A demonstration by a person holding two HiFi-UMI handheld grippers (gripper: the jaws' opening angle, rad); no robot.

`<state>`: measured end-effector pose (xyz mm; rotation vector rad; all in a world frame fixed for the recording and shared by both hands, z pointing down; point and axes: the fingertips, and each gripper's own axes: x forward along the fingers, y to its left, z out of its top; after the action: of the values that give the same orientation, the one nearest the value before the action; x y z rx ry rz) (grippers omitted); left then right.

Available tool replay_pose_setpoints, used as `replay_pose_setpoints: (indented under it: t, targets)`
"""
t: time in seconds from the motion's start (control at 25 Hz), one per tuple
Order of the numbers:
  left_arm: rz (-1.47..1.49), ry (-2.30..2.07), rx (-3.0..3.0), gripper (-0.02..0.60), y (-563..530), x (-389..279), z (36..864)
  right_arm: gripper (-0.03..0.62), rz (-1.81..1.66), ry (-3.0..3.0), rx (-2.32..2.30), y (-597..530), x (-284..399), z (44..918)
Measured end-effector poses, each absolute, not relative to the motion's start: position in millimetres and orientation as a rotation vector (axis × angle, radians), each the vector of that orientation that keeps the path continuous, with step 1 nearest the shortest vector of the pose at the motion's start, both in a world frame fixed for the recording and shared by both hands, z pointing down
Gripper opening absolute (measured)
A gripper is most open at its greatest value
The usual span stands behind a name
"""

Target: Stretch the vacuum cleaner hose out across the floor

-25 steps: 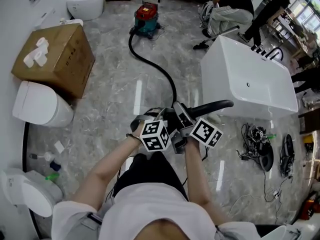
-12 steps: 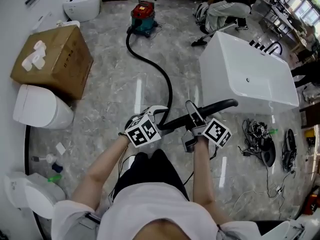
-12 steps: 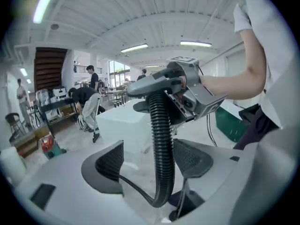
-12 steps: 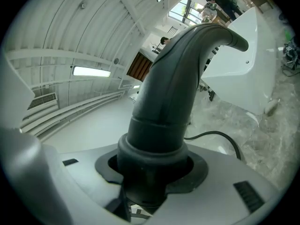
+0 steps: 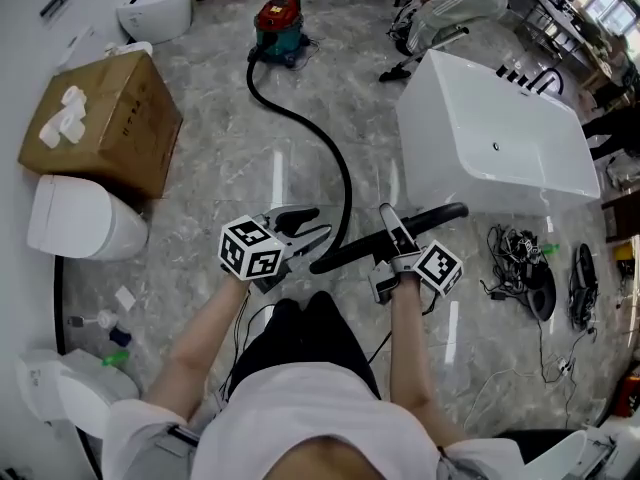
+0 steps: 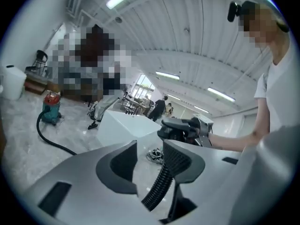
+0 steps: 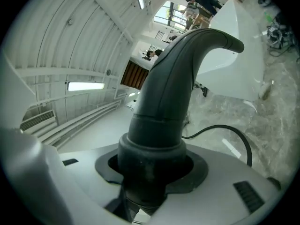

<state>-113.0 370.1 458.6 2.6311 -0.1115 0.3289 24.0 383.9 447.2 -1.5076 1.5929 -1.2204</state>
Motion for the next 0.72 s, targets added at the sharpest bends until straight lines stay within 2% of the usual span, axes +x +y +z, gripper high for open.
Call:
replay_pose_setpoints:
  t: [0.12,0.16,0.44,0.72]
  targets:
    - [0.260,-0.177,2.568,0.055,361.4,-118.3,460.2,0.207,-1.257,1.510,-1.478,395.1,33.2,468.0]
    - [0.250,-0.183,2.550,0.035,360.5,-118.9,460.9,0.207,-1.270,1.486,-1.479,400.0,36.9,476.7]
    - [0.271,-0.123,2.538,0.028,374.1,-117.2,465.0,0.207,-1.347,1.316,-1.434,445.4,44.4,539.0]
    - [0.276,-0.056,2.522,0.028,397.5,-124.0,473.2,0.207,-1.328,1.387,-1.574,477.6,27.6,549.1]
